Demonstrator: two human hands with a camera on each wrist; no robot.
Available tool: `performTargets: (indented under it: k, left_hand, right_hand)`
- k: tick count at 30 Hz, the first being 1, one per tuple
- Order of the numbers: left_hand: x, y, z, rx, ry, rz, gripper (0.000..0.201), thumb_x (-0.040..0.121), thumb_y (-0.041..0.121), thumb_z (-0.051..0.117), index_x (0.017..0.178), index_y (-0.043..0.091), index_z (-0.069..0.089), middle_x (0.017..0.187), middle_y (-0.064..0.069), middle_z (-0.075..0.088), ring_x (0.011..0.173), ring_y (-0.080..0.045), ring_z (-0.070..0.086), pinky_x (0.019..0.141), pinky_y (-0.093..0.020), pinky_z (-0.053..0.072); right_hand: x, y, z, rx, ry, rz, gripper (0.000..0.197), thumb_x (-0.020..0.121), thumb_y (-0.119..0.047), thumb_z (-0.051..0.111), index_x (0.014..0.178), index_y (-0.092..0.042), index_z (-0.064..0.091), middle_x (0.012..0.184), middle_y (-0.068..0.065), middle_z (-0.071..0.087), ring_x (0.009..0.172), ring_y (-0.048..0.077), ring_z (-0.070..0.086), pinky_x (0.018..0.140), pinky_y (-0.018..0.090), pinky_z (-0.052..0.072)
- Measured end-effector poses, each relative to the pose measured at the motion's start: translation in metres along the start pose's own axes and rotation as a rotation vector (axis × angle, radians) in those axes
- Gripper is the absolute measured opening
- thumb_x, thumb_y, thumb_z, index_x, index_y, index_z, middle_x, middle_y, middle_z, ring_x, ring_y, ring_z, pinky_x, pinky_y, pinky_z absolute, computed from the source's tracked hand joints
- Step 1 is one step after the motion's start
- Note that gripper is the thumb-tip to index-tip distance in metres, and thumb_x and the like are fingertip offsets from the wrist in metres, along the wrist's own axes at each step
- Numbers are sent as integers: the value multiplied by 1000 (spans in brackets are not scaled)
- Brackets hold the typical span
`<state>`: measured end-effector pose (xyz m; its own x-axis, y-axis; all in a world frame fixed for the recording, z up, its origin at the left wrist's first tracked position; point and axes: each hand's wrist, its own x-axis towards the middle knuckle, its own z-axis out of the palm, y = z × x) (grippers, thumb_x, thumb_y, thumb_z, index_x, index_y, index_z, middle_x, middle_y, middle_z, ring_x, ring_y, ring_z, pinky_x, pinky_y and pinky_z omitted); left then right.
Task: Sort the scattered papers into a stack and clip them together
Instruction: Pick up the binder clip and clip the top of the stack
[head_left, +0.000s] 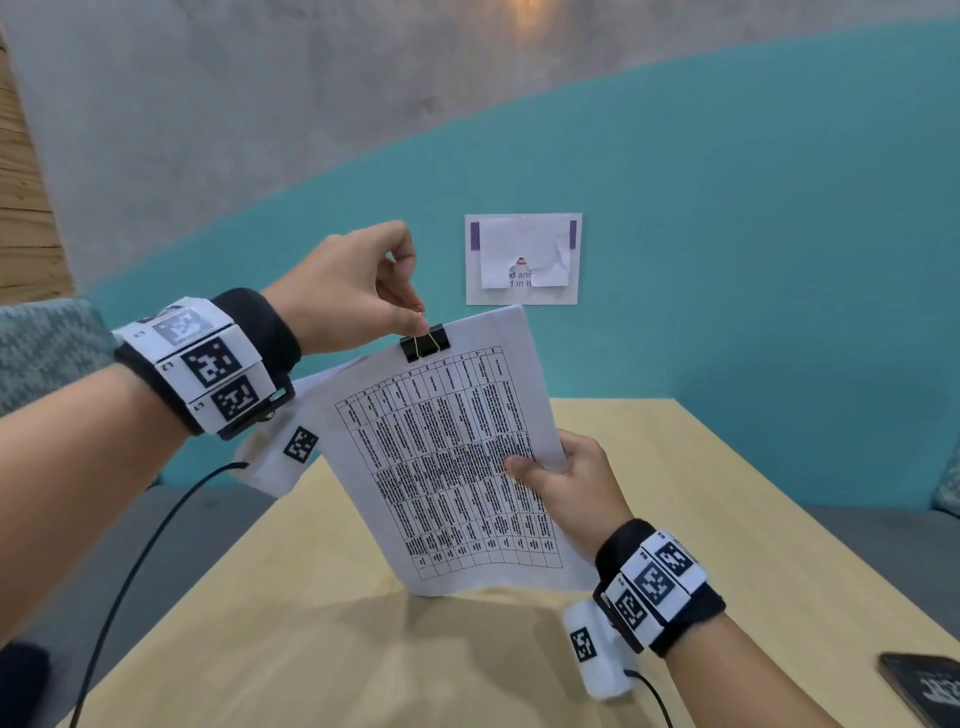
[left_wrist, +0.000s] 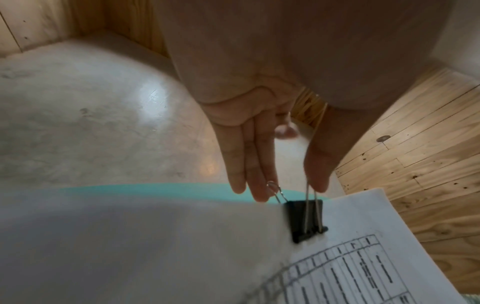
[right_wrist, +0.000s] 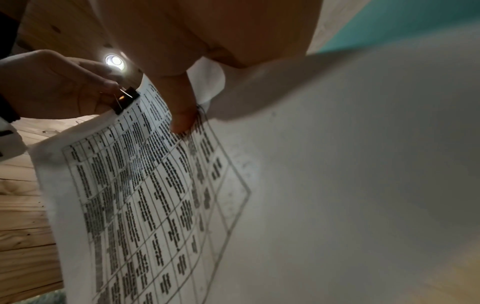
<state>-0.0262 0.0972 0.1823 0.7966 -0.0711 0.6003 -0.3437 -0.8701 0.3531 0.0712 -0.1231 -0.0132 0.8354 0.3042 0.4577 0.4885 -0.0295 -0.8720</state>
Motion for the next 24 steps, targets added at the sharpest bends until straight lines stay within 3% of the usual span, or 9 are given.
performTargets:
  k: [5,8,11,13,15,17,22,24]
  left_hand:
    - [-1,-4,8,-133,-35,-72,23,86,32,81,105,25,69,100,7,79,94,-6,76,98,-36,56]
    - [0,-6,11,-202,-37,-83,20,91,31,75,110,23,72,99,5,81,98,-9,76,103,-42,54]
    - [-1,-7,12,-295,-69,-135,35,82,22,83,115,18,73,107,3,80,101,-6,75,106,-36,53]
    - [0,-7,11,-315,-109,-170,45,75,19,87,118,19,73,114,5,78,101,-7,75,107,-33,51]
    - [1,-9,11,-318,-162,-204,53,71,18,90,121,23,72,119,8,76,102,-8,75,109,-34,49]
    - [3,-11,10,-301,-208,-227,61,66,21,92,124,25,72,121,10,75,104,-6,74,110,-34,47]
    - [5,-12,8,-212,-324,-229,85,56,31,93,136,32,64,133,18,68,117,-1,66,109,-27,45]
    - [2,-10,12,-118,-416,-226,91,51,42,93,137,36,63,133,22,66,121,1,63,110,-28,43]
  right_hand:
    - [4,-2,-3,-5,51,53,3,86,-17,78,87,-17,75,88,10,78,83,34,72,86,54,58]
    - [3,-2,-4,-15,62,49,5,86,-16,78,84,-18,74,84,8,76,78,32,71,84,54,57]
    - [1,-1,-5,-16,69,29,4,86,-16,78,88,-15,74,89,19,75,81,40,69,83,55,56]
    - [1,1,-5,-27,64,10,9,87,-17,77,88,-9,73,89,24,72,73,33,66,78,53,57]
    - [0,4,-5,-29,56,0,16,87,-18,76,84,-4,70,76,23,64,67,21,57,68,43,52]
    - [-1,8,-5,-19,41,-19,29,84,-22,77,81,4,63,69,11,53,66,18,49,67,36,44]
    - [-3,12,-4,3,6,-55,47,81,-36,76,78,6,56,69,8,50,65,18,44,65,37,39]
    - [-5,7,-3,1,-16,-71,44,81,-41,76,81,1,62,72,14,60,67,20,50,63,45,45]
